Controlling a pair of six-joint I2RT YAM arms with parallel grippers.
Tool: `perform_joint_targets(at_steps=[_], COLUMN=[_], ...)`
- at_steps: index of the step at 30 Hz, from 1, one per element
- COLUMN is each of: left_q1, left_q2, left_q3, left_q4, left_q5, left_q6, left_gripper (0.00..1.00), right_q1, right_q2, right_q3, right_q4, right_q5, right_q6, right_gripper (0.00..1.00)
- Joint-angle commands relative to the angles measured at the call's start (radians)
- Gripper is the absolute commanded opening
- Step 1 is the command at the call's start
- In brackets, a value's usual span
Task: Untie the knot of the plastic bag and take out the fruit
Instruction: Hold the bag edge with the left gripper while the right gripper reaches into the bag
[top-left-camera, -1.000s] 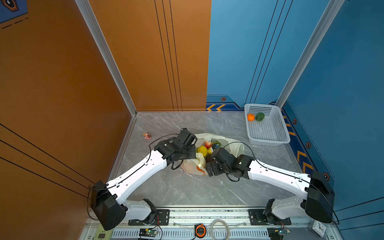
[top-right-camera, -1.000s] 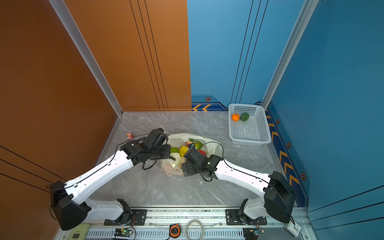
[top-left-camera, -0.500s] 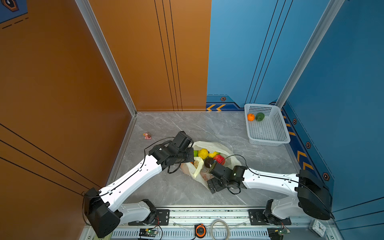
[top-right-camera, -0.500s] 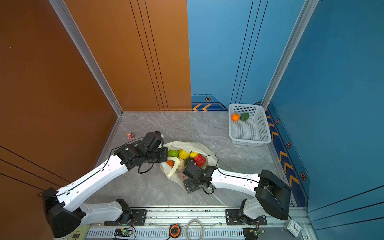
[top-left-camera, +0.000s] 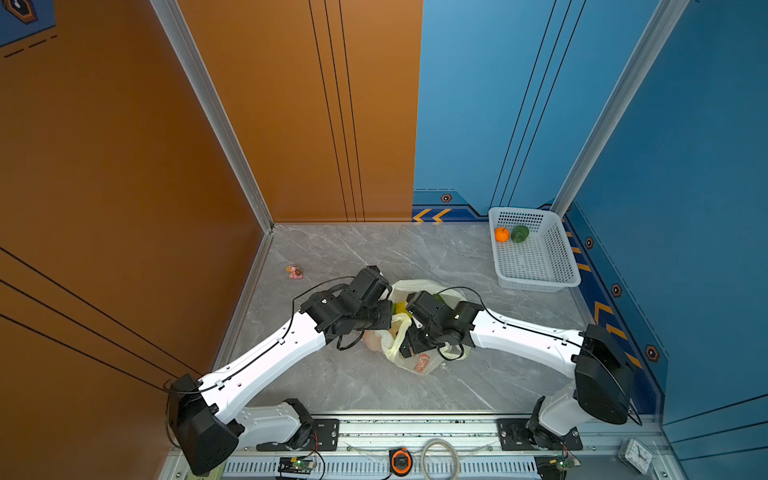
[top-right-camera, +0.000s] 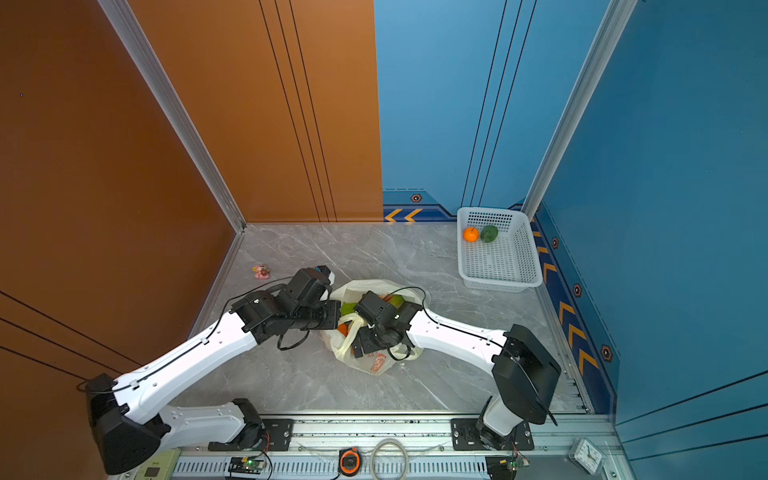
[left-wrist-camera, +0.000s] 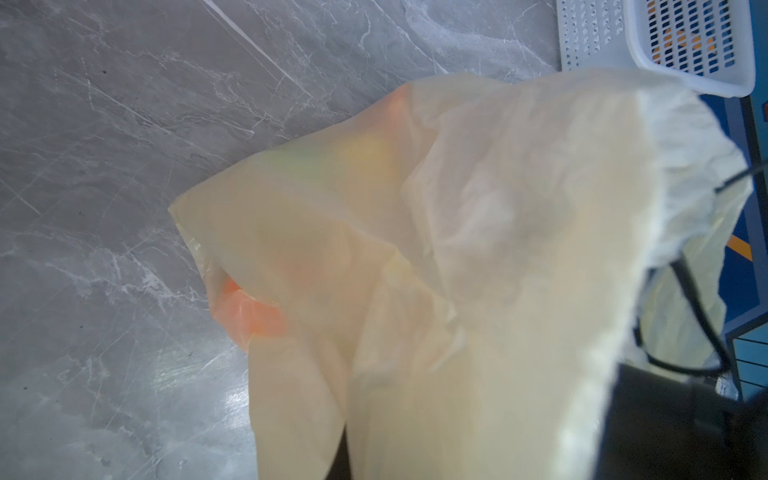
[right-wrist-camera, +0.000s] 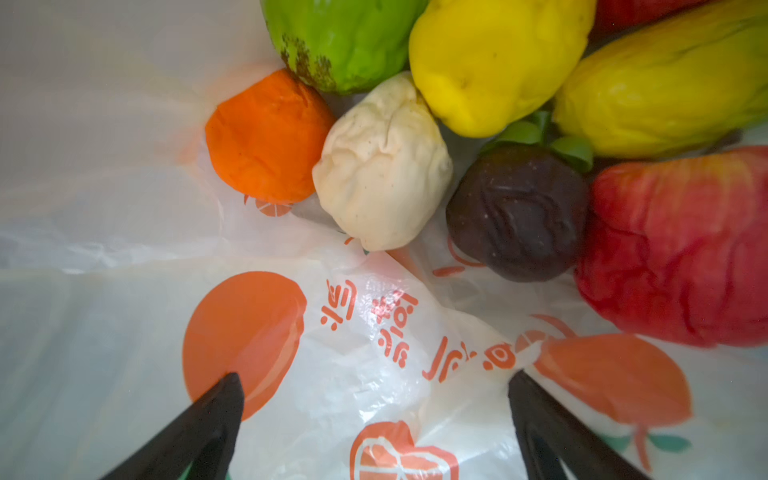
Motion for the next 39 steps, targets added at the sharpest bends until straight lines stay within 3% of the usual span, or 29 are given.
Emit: perform_joint_targets(at_steps=[1, 6, 10, 14, 19, 22, 30, 39], left_q1=[-0.013, -0.016, -0.016, -0.017, -0.016, -0.016, -0.013, -0.004], left_q2=[-0.026, -0.047, -0.067, -0.075, -0.077, -0.071, -0.046, -0.064], left_q3=[-0.017, -0.046, -0.063, -0.072, -0.074, -0.064, -0.012, -0.034], left_q4=[-0.006, -0.006, -0.006, -0.006, -0.006, -0.006, -0.006, -0.002], left_q5=[0.028, 0.024, 0.008, -0.001, -0.006, 0.000, 0.001, 0.017], left_q6=[0.053, 0.075, 0.072, 0.069, 0.068, 0.070, 0.072, 0.057], left_gripper=[0.00, 0.00, 0.00, 0.00, 0.00, 0.00, 0.00, 0.00], right_q1=[-0.054, -0.119, -0.161, -0.184, -0.215, -0.171, -0.021, -0.042], right_q2=[0.075, 0.116, 0.064, 0.015, -0.021, -0.019, 0.041, 0.108], right_q3=[0.081, 0.166, 0.105, 0.070, 0.058, 0.106, 0.185, 0.214], right_q4=[-0.021, -0.041, -0.105, -0.275, -0.411, -0.448, -0.362, -0.237], right_q5=[-0.089, -0.010, 0.107, 0.216, 0.242, 0.236, 0.069, 0.029], right_q6=[-0.037, 0.046, 0.123, 0.103, 0.079, 0.045, 0.041, 0.016], right_gripper=[0.98, 0.99, 1.00, 1.00, 1.00, 1.00, 1.00, 0.99])
